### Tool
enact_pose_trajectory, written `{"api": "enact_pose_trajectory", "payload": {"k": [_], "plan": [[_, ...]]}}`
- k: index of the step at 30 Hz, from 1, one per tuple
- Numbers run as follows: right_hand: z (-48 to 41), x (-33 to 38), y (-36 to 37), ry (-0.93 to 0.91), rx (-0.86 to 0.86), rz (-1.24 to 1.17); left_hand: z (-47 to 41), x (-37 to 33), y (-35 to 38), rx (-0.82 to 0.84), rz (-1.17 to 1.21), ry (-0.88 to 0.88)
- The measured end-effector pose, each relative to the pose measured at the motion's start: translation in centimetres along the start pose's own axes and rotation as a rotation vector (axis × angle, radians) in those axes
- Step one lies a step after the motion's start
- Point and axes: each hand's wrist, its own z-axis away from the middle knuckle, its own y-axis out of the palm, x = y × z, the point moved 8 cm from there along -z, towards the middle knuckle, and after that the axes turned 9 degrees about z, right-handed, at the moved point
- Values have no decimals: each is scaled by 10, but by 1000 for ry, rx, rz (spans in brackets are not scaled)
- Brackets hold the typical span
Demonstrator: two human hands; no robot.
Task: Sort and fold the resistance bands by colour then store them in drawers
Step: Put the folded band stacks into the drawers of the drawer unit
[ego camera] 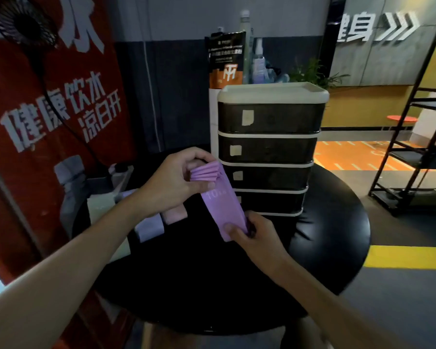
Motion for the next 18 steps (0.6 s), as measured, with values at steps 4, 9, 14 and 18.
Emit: {"api": "enact_pose_trajectory", "payload": {"k": [4,9,14,18], "plan": [[31,-5,-46,-114,-165,141,27,30,24,-192,240,-57],[36,-23,-86,-85,-193,352,46,78,61,-245,277,-235],[22,-39,-94,-36,-202,400,36,101,67,-191,169,-216],[15,-47,-86,-73,-164,535,32,120,76,-46,-27,-201]]}}
